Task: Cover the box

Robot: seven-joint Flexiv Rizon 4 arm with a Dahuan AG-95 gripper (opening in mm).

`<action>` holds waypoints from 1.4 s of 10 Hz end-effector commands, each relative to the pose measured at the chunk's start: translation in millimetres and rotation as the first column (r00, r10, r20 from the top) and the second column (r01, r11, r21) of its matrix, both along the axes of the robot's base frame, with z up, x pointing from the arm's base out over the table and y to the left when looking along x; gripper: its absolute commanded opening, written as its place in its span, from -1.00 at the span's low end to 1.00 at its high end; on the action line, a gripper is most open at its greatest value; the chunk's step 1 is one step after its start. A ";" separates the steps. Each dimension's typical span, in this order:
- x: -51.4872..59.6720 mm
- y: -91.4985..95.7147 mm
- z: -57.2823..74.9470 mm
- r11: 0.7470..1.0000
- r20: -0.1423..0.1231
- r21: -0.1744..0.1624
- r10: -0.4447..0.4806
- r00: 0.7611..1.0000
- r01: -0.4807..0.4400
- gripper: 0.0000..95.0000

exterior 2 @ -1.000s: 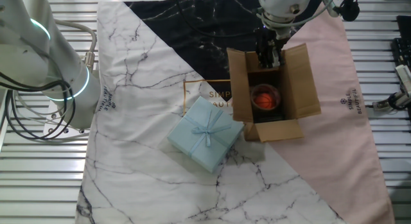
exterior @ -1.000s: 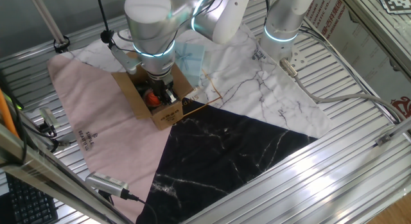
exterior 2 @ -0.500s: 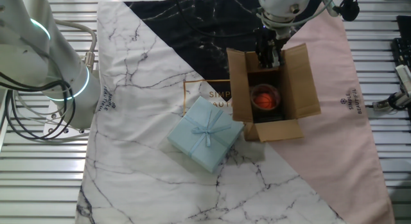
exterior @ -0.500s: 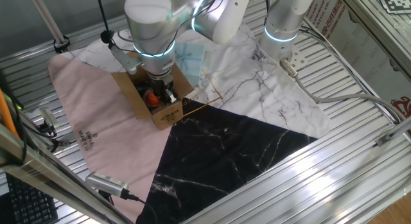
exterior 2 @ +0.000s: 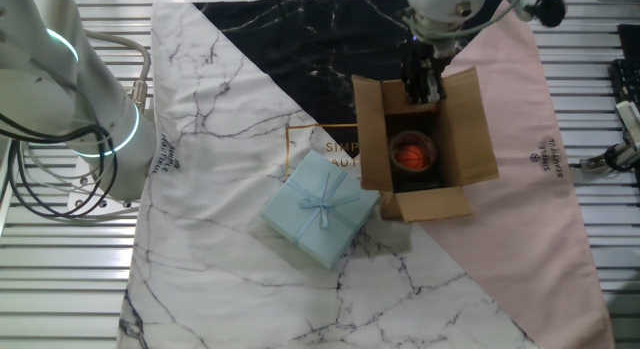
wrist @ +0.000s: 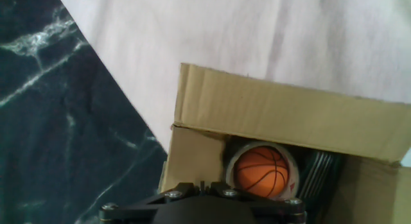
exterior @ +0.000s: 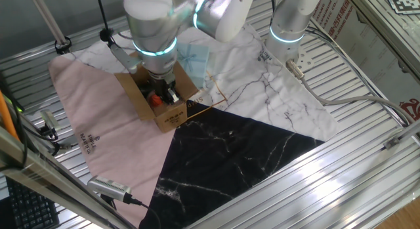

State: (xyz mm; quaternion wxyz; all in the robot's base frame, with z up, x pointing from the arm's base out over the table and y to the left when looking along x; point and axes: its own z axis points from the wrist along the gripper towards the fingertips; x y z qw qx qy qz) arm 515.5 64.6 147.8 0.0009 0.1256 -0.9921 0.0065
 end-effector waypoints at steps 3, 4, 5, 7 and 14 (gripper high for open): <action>-3.7 -2.9 13.6 1.000 0.005 0.006 0.014 1.000 -0.014 -1.00; -6.2 -7.6 29.3 1.000 -0.002 0.007 0.025 1.000 -0.025 -1.00; -7.7 -12.3 41.3 0.999 -0.008 0.006 0.038 0.999 -0.038 -1.00; -10.9 -22.0 52.0 0.999 -0.012 0.009 0.052 0.999 -0.052 -1.00; -13.4 -48.0 46.9 0.995 -0.001 0.003 0.098 0.995 -0.098 -1.00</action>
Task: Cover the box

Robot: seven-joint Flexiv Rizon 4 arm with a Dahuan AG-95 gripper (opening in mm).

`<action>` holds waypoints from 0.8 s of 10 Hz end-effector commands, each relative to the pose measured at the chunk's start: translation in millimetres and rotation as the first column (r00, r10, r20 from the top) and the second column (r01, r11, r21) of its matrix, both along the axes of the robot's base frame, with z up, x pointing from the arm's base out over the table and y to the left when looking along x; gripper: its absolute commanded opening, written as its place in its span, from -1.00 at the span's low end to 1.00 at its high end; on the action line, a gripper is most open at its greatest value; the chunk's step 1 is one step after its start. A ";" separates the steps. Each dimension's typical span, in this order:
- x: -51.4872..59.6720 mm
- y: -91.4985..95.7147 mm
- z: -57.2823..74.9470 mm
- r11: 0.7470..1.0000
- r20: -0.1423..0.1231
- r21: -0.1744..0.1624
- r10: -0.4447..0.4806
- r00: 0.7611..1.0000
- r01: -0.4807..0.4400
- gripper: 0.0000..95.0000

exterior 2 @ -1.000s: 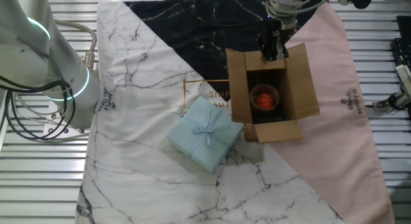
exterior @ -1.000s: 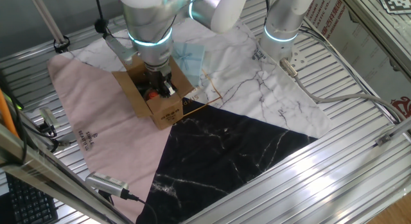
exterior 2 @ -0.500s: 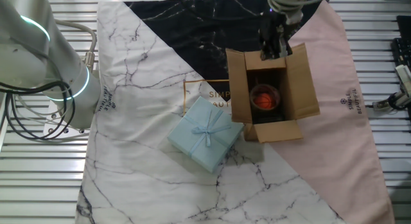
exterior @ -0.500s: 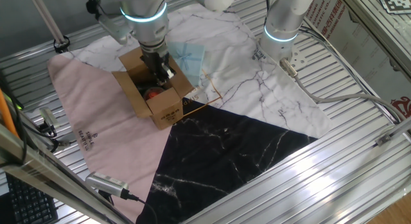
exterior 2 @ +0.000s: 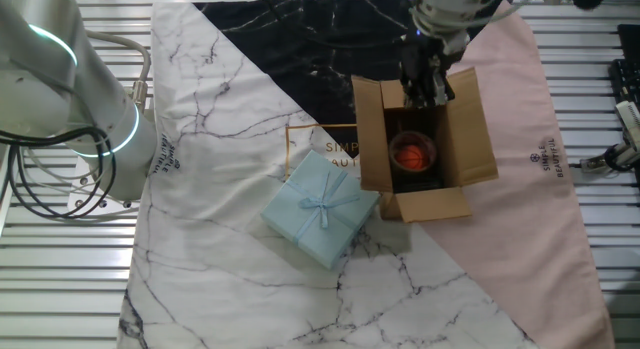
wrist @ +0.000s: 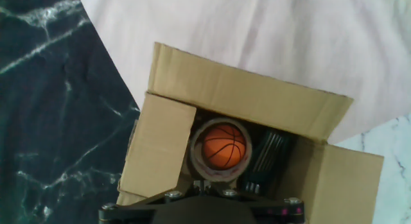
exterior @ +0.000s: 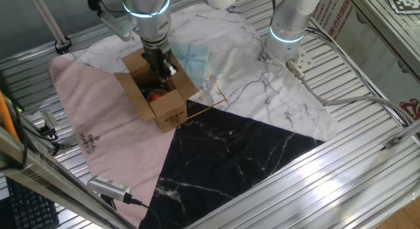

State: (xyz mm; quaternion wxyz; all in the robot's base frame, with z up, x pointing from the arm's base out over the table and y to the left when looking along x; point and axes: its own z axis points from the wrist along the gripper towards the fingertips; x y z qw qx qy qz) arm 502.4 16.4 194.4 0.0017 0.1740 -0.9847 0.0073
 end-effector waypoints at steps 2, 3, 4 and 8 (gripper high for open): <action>-1.4 0.4 2.1 1.000 -0.001 -0.004 0.000 1.000 0.000 -1.00; -2.9 -0.1 1.6 1.000 -0.003 -0.004 0.000 1.000 0.000 -1.00; -3.9 -0.5 0.6 1.000 -0.001 -0.002 0.000 1.000 0.000 -1.00; -4.4 -0.6 0.8 1.000 -0.009 0.009 0.017 1.000 -0.017 -1.00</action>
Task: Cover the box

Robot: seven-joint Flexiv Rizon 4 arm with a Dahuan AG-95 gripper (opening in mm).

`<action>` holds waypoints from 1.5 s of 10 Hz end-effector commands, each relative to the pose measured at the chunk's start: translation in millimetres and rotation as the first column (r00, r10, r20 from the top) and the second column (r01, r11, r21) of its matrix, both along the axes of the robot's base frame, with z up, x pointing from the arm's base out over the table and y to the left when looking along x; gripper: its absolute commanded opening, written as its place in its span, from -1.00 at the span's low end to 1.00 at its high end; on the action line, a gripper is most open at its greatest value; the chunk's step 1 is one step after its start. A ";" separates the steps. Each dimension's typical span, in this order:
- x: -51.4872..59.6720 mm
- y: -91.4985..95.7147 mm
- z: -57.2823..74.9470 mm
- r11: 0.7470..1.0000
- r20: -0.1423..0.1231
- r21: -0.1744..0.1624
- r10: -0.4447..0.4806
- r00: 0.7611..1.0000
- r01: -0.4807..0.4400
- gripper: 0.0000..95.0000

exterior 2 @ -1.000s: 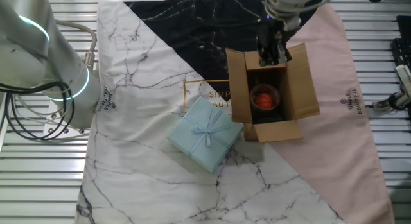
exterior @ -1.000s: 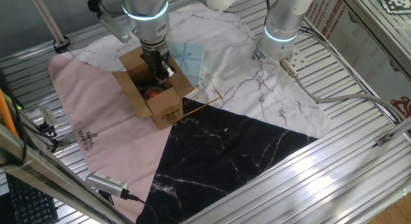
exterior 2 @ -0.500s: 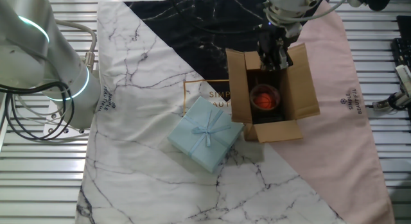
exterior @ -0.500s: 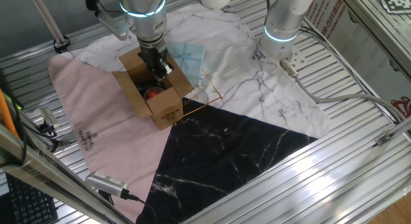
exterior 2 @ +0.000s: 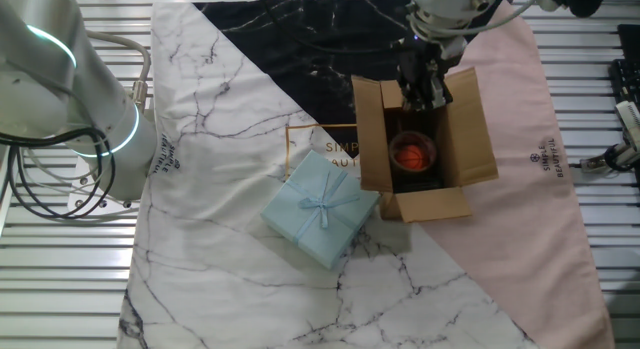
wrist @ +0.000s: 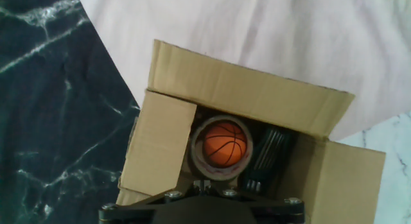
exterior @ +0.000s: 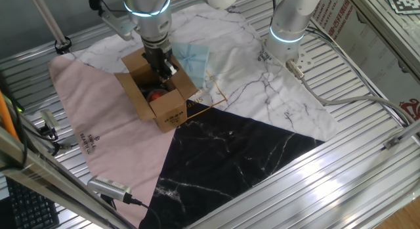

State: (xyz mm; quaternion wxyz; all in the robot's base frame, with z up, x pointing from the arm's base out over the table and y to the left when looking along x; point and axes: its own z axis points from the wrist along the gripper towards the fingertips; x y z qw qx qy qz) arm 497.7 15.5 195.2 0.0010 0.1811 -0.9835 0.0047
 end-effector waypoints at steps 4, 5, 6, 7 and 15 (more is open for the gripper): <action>0.4 0.3 0.0 0.979 -0.024 -0.054 -0.196 0.980 0.194 -1.00; 0.4 0.3 0.0 0.964 -0.014 -0.055 -0.260 0.966 0.259 -1.00; 0.4 0.3 0.0 0.961 -0.006 -0.059 -0.270 0.963 0.269 -1.00; 0.4 0.3 0.0 0.960 -0.002 -0.055 -0.276 0.961 0.275 -1.00; 0.6 -0.7 -0.8 0.958 0.031 -0.032 -0.282 0.959 0.283 -1.00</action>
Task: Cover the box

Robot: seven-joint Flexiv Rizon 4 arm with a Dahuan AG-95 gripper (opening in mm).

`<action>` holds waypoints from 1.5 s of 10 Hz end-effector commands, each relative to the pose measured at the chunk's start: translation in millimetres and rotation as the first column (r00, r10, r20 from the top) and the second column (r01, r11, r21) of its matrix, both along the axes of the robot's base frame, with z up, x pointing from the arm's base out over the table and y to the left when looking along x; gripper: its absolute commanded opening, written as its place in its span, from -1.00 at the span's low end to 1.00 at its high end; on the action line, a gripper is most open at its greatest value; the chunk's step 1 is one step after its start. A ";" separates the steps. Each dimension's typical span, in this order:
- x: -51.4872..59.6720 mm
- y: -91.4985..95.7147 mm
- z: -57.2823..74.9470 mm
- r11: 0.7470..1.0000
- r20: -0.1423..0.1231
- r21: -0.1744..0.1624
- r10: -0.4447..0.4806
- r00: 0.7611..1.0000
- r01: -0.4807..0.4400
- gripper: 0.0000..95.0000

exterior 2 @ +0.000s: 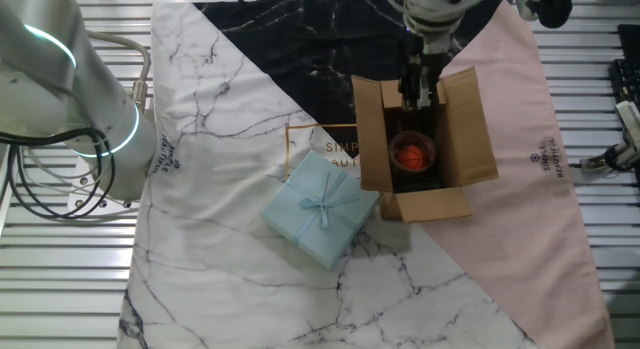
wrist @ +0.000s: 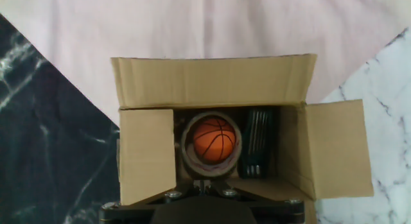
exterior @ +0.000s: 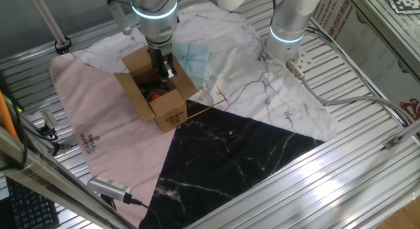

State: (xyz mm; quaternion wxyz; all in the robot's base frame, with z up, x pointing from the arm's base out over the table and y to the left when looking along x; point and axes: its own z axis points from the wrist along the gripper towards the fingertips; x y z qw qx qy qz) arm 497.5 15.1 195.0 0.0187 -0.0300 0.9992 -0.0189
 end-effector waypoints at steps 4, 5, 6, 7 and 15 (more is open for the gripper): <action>6.8 -44.2 -5.6 0.995 -0.024 0.021 0.094 0.995 -0.094 -1.00; 6.1 -57.5 -4.0 0.994 -0.027 0.022 0.110 0.994 -0.110 -1.00; 6.5 -72.5 -3.2 0.992 -0.025 0.027 0.124 0.992 -0.124 -1.00; 8.7 -89.5 -2.1 0.990 -0.021 0.037 0.138 0.990 -0.137 -1.00; 41.9 -124.2 -6.6 0.979 -0.029 0.043 0.202 0.979 -0.201 -1.00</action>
